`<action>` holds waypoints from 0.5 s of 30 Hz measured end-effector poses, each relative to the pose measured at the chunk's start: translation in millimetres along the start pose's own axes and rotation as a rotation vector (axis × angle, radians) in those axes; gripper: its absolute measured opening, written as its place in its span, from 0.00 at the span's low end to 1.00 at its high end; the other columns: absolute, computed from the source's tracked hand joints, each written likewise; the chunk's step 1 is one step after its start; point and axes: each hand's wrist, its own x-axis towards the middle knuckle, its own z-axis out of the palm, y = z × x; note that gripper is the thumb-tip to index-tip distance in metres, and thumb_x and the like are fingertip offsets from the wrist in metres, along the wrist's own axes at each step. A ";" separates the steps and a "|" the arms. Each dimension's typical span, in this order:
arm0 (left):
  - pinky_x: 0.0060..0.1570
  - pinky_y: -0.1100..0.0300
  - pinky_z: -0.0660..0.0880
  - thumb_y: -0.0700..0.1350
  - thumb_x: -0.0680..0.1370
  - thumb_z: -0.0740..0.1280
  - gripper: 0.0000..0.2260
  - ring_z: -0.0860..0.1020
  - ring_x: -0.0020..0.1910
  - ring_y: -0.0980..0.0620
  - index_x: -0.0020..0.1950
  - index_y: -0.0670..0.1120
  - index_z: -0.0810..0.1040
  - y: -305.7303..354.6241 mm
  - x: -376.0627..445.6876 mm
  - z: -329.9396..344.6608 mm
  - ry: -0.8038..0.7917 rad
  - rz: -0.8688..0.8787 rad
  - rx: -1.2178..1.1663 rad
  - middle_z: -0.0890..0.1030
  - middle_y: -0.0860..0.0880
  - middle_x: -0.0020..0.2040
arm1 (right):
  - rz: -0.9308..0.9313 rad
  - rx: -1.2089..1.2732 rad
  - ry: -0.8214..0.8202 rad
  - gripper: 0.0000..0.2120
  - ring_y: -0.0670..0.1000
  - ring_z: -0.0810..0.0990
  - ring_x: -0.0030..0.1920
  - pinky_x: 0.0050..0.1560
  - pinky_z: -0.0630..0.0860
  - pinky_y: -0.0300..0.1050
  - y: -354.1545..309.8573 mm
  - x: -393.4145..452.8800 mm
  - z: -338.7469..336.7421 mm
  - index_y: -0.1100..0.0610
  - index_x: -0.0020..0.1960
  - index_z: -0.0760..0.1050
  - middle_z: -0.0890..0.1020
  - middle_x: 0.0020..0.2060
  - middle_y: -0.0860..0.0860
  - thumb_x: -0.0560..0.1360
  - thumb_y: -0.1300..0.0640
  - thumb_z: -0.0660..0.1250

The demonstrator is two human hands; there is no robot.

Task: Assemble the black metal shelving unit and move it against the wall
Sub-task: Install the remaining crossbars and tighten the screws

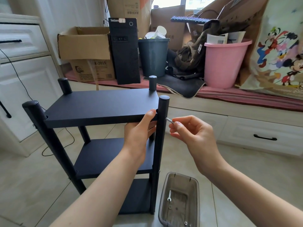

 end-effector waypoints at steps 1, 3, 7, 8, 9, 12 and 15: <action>0.62 0.49 0.78 0.46 0.80 0.69 0.09 0.85 0.53 0.44 0.54 0.41 0.85 -0.4 0.0 -0.1 0.004 0.002 0.012 0.87 0.44 0.51 | -0.003 -0.001 -0.002 0.05 0.52 0.85 0.44 0.50 0.82 0.46 -0.2 0.3 0.9 0.59 0.48 0.82 0.86 0.41 0.54 0.78 0.65 0.68; 0.63 0.49 0.77 0.46 0.80 0.69 0.09 0.85 0.53 0.45 0.53 0.42 0.85 -1.2 -0.2 0.0 0.013 0.010 0.029 0.87 0.44 0.51 | -0.013 -0.009 -0.002 0.04 0.51 0.85 0.43 0.50 0.83 0.46 -0.6 0.8 2.2 0.59 0.48 0.81 0.86 0.40 0.54 0.78 0.64 0.68; 0.63 0.49 0.77 0.46 0.80 0.69 0.10 0.85 0.54 0.46 0.54 0.41 0.85 -3.4 -0.6 0.5 0.022 0.021 0.043 0.87 0.44 0.51 | -0.038 -0.044 -0.007 0.04 0.49 0.85 0.43 0.48 0.82 0.45 -0.2 1.3 5.1 0.59 0.49 0.81 0.86 0.41 0.52 0.78 0.63 0.67; 0.62 0.49 0.77 0.46 0.79 0.69 0.10 0.85 0.53 0.47 0.54 0.41 0.85 -3.8 -0.3 0.2 0.025 0.022 0.041 0.87 0.44 0.51 | -0.042 -0.045 -0.007 0.04 0.48 0.85 0.42 0.48 0.82 0.44 0.0 1.4 5.8 0.58 0.49 0.81 0.86 0.41 0.52 0.78 0.63 0.67; 0.62 0.50 0.77 0.46 0.79 0.69 0.10 0.85 0.53 0.47 0.54 0.41 0.85 -4.3 -0.1 -0.3 0.028 0.021 0.039 0.87 0.45 0.51 | -0.043 -0.044 -0.007 0.04 0.48 0.85 0.42 0.47 0.82 0.43 0.4 1.7 6.3 0.58 0.49 0.81 0.86 0.41 0.52 0.78 0.63 0.68; 0.60 0.52 0.77 0.48 0.78 0.70 0.12 0.85 0.53 0.49 0.55 0.41 0.85 -5.4 0.1 -2.0 0.032 0.018 0.039 0.87 0.46 0.51 | -0.048 -0.042 -0.008 0.04 0.47 0.84 0.42 0.47 0.81 0.42 1.4 3.4 6.9 0.57 0.50 0.81 0.86 0.41 0.51 0.79 0.62 0.67; 0.58 0.54 0.76 0.48 0.78 0.71 0.11 0.85 0.53 0.49 0.54 0.42 0.85 -6.0 -0.3 -3.2 0.034 0.017 0.028 0.87 0.47 0.51 | -0.057 -0.053 -0.017 0.05 0.46 0.84 0.42 0.46 0.81 0.41 2.6 4.3 8.7 0.57 0.50 0.82 0.86 0.41 0.50 0.79 0.63 0.67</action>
